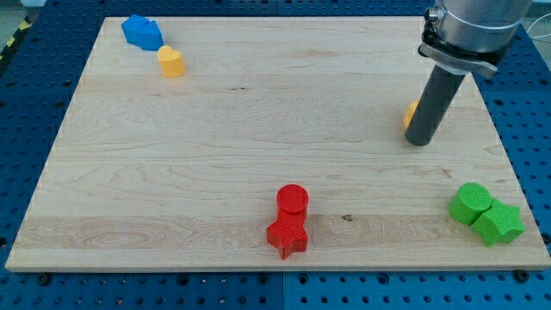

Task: Move the yellow heart slightly right

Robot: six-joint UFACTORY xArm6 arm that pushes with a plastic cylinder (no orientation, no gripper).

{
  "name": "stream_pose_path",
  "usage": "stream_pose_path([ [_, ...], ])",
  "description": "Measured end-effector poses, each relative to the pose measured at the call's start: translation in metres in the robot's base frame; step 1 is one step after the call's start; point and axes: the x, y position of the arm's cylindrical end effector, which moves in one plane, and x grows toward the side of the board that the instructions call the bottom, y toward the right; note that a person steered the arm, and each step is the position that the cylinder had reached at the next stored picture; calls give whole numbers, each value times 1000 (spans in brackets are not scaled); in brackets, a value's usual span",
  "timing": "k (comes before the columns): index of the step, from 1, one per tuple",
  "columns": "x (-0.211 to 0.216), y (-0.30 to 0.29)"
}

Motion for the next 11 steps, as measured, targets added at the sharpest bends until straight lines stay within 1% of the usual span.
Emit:
stream_pose_path([
  [2,-13,0],
  [3,12,-1],
  [4,25,-19],
  [9,26,-151],
  [11,34,-206],
])
